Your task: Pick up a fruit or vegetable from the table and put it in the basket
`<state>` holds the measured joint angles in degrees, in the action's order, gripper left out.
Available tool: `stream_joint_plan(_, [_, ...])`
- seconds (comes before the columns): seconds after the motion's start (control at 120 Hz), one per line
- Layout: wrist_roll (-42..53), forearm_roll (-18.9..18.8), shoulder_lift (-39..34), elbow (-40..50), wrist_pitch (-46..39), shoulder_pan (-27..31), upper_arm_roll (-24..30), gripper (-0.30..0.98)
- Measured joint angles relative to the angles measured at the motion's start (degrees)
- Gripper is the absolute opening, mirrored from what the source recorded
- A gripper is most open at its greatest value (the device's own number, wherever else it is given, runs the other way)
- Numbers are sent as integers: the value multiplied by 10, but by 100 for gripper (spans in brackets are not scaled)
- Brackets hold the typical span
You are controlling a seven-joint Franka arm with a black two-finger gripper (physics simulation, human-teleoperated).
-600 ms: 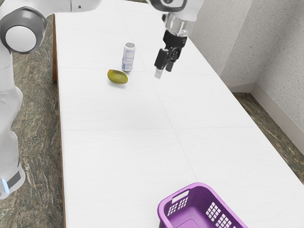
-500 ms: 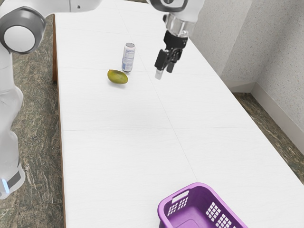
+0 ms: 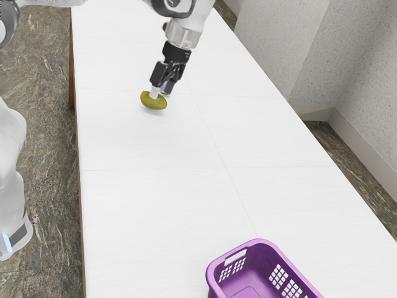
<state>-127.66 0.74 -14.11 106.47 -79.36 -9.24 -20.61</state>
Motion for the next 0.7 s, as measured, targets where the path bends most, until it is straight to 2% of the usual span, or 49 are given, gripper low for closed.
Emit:
stream_joint_plan(0.133, [37, -18, -44, 48, -45, 55, -1, 69])
stream_joint_plan(0.267, [95, -22, -1, 48, -80, 124, -2, 69])
stream_joint_plan(0.358, [138, -3, 40, 38, -105, 163, -5, 69])
stream_joint_plan(0.483, [192, 16, 50, 44, -131, 196, -15, 69])
stream_joint_plan(0.6, [251, 24, 74, 40, -145, 261, -18, 69])
stream_joint_plan(0.7, [296, 34, 97, 37, -164, 273, -14, 69])
